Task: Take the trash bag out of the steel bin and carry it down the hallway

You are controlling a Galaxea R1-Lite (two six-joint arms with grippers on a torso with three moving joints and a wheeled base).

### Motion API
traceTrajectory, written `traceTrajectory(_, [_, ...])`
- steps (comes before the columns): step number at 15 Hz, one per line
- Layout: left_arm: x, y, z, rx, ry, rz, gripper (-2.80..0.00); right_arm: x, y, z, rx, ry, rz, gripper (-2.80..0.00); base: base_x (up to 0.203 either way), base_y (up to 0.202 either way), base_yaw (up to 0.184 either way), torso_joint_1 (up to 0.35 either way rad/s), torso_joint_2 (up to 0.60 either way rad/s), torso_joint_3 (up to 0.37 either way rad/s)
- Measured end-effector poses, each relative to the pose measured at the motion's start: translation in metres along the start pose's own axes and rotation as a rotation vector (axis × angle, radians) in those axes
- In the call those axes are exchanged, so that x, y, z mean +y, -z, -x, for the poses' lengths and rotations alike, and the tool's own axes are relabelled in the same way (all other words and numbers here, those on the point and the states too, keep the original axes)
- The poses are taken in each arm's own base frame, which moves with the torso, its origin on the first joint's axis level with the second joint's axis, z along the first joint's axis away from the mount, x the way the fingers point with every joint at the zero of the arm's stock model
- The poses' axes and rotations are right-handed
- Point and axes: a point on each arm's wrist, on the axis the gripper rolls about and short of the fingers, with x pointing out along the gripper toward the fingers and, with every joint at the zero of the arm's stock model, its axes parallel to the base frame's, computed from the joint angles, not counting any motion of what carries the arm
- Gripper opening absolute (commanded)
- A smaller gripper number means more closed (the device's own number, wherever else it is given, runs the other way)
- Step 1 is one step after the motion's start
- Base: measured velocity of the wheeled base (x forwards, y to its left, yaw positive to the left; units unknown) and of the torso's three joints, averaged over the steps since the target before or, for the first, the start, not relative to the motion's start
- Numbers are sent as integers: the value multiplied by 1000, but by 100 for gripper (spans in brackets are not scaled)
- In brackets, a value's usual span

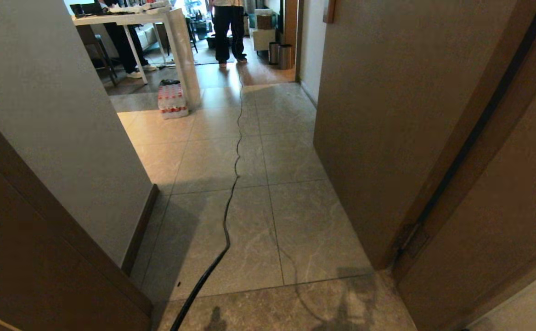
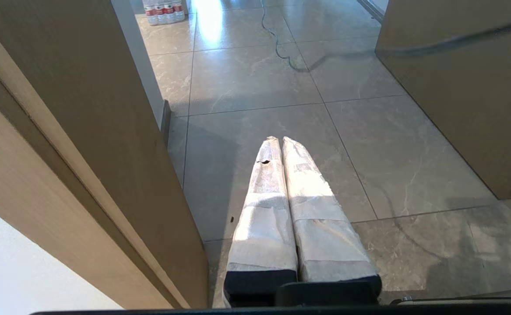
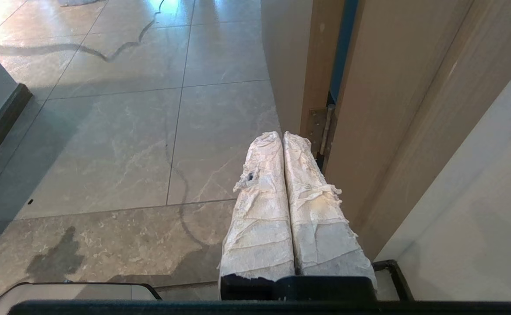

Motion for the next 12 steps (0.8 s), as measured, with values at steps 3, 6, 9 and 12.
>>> traceTrajectory(3, [0,0,0,0,1,-1,-280,0,0,0,0,0,0,-280,0,0,0,0,0,0])
traceTrajectory(6, [0,0,0,0,1,-1,-280,0,0,0,0,0,0,-280,0,0,0,0,0,0])
traceTrajectory(9, [0,0,0,0,1,-5,-280,0,0,0,0,0,0,-280,0,0,0,0,0,0])
traceTrajectory(12, [0,0,0,-1,0,-2,-280,0,0,0,0,0,0,-280,0,0,0,0,0,0])
